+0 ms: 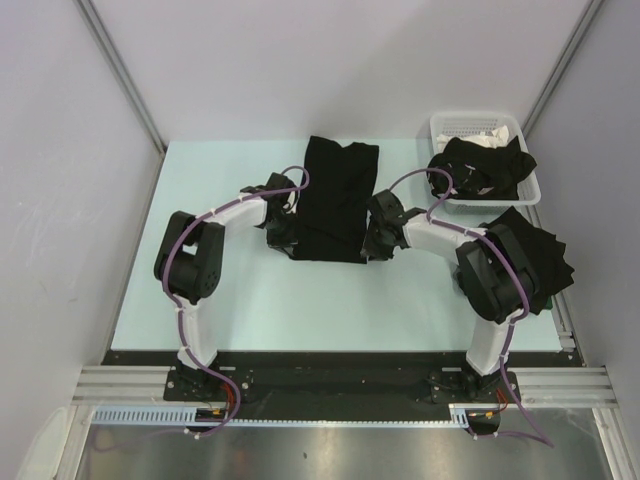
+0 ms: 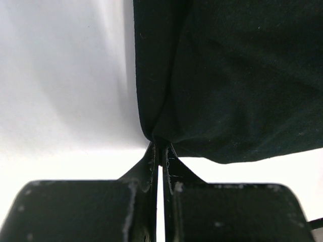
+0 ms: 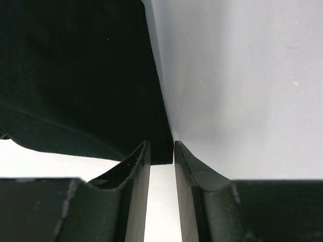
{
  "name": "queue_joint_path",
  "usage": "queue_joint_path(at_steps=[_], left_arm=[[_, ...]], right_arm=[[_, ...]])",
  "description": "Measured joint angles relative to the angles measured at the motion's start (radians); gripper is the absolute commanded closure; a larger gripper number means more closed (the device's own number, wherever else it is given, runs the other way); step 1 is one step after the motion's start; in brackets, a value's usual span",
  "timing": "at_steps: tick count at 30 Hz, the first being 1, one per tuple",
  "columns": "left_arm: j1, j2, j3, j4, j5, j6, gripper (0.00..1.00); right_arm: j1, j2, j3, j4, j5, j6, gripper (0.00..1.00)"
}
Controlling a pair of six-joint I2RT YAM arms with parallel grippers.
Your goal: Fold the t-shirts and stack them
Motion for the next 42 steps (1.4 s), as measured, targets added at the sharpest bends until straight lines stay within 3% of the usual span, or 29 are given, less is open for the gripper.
queue_joint_path(at_steps=[21, 27, 28, 31, 42], left_arm=[[0.0, 0.0, 0.0, -0.002, 0.003, 0.0, 1.0], [0.0, 0.0, 0.0, -0.003, 0.003, 0.0, 1.0], [0.0, 0.0, 0.0, -0.003, 0.003, 0.001, 1.0], [0.0, 0.0, 0.0, -0.003, 0.003, 0.001, 1.0], [0.0, -0.012, -0.011, -0.007, 0.003, 0.002, 1.0]], right_arm=[[0.001, -0.007, -0.058, 0.064, -0.026, 0.039, 0.65], [0.005, -0.006, -0.064, 0.075, -0.04, 0.062, 0.78], [0.006, -0.006, -0.065, 0.077, -0.042, 0.063, 0.88], [0.011, -0.005, -0.069, 0.078, -0.046, 0.066, 0.99], [0.012, -0.002, -0.071, 0.077, -0.049, 0.064, 1.0]])
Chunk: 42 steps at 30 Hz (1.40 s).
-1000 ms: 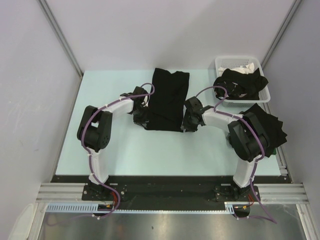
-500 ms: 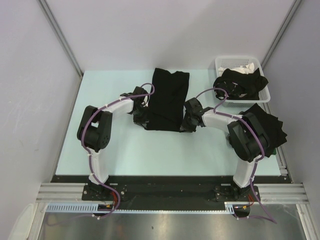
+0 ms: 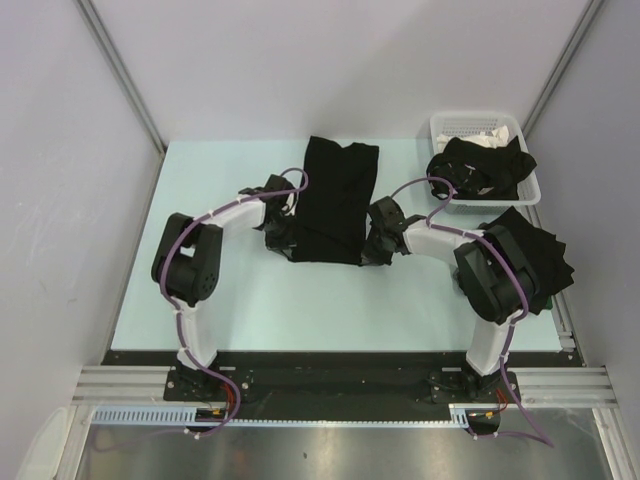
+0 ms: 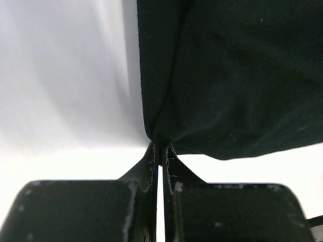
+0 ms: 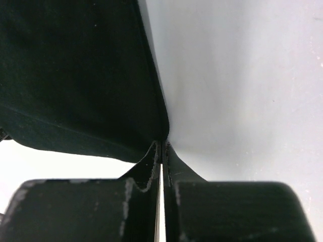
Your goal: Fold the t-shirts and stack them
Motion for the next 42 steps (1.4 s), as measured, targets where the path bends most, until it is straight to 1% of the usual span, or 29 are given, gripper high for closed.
queue_joint_path(at_steps=[7, 12, 17, 22, 25, 29, 32, 35, 37, 42], left_arm=[[-0.003, -0.1, -0.1, -0.008, 0.009, 0.0, 1.0], [-0.015, -0.208, -0.19, -0.029, 0.016, 0.0, 1.0], [-0.037, -0.302, -0.269, -0.064, 0.027, -0.001, 1.0], [-0.063, -0.391, -0.304, -0.126, 0.031, -0.001, 1.0], [-0.068, -0.432, -0.294, -0.16, 0.023, -0.001, 1.0], [-0.068, -0.435, -0.189, -0.201, -0.023, 0.008, 1.0], [-0.066, -0.381, -0.018, -0.219, -0.049, 0.026, 1.0], [-0.064, -0.291, 0.175, -0.222, -0.074, 0.038, 1.0], [-0.064, -0.237, 0.269, -0.214, -0.087, 0.045, 1.0], [-0.053, -0.146, 0.372, -0.203, -0.113, 0.051, 1.0]], right_arm=[[0.026, -0.05, -0.003, -0.077, 0.013, -0.003, 1.0], [0.086, -0.132, -0.003, -0.172, 0.038, 0.005, 1.0], [0.167, -0.208, -0.009, -0.272, 0.06, 0.05, 1.0], [0.236, -0.303, -0.032, -0.354, 0.076, 0.104, 1.0], [0.245, -0.352, -0.034, -0.385, 0.081, 0.118, 1.0], [0.214, -0.386, -0.034, -0.374, 0.087, 0.103, 1.0], [0.139, -0.386, -0.033, -0.333, 0.08, 0.049, 1.0], [0.044, -0.384, -0.018, -0.292, 0.08, -0.002, 1.0], [-0.005, -0.371, 0.015, -0.261, 0.08, -0.043, 1.0], [-0.074, -0.305, 0.114, -0.208, 0.08, -0.137, 1.0]])
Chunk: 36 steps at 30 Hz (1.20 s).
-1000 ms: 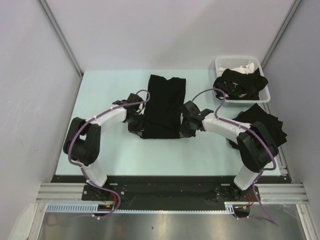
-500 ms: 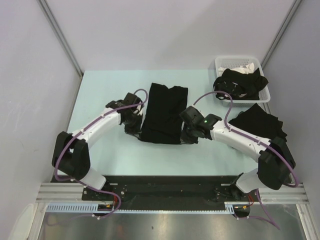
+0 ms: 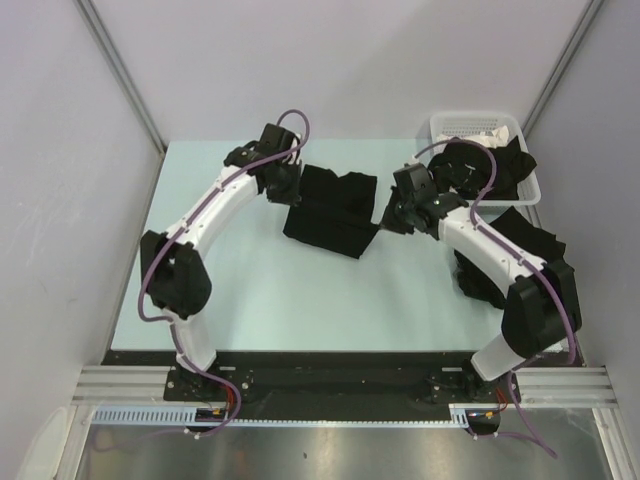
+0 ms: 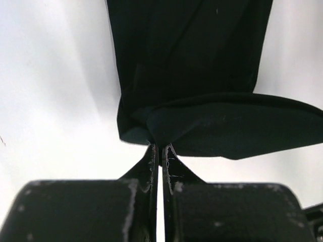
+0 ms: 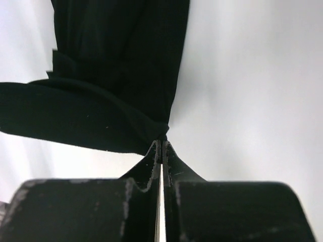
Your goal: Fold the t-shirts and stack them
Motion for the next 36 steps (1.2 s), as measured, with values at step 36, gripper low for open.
queue_joint_path(at_steps=[36], left_arm=[[0.066, 0.442, 0.446, 0.155, -0.063, 0.031, 1.0]], right_arm=[[-0.164, 0.645, 0.696, 0.081, -0.04, -0.285, 1.0]])
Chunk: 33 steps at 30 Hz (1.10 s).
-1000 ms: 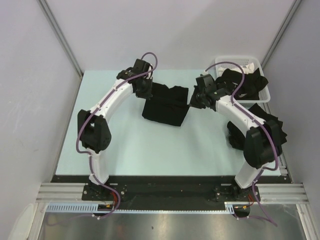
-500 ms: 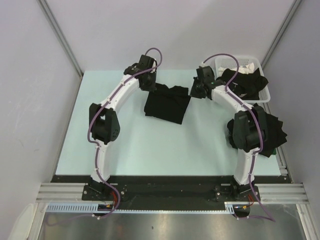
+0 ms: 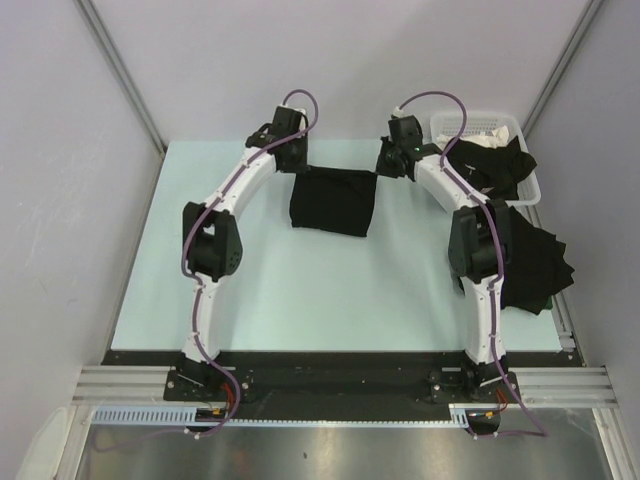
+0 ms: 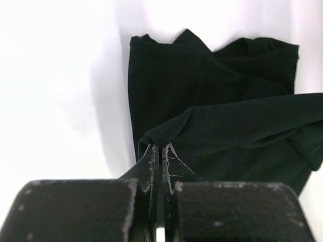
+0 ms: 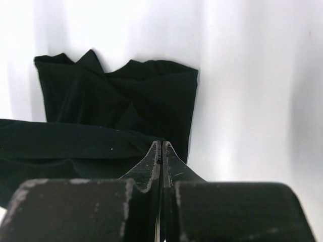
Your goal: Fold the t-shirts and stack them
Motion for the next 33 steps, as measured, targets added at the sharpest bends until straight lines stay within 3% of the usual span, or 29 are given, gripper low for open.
queue_joint_path(at_steps=[20, 26, 27, 29, 33], left_arm=[[0.01, 0.124, 0.033, 0.123, 0.03, -0.035, 1.0], [0.023, 0.14, 0.034, 0.172, 0.053, -0.064, 0.93], [0.026, 0.144, 0.034, 0.179, 0.059, -0.071, 0.85], [0.033, 0.152, 0.034, 0.19, 0.073, -0.085, 0.76], [0.047, 0.164, 0.035, 0.198, 0.083, -0.099, 0.65]], right_arm=[[-0.032, 0.145, 0.132, -0.045, -0.012, -0.038, 1.0], [-0.047, 0.221, 0.235, -0.054, -0.026, -0.055, 1.0], [-0.05, 0.235, 0.253, -0.057, -0.031, -0.055, 0.87], [-0.055, 0.26, 0.278, -0.058, -0.041, -0.053, 0.7], [-0.066, 0.294, 0.301, -0.062, -0.04, -0.052, 0.58]])
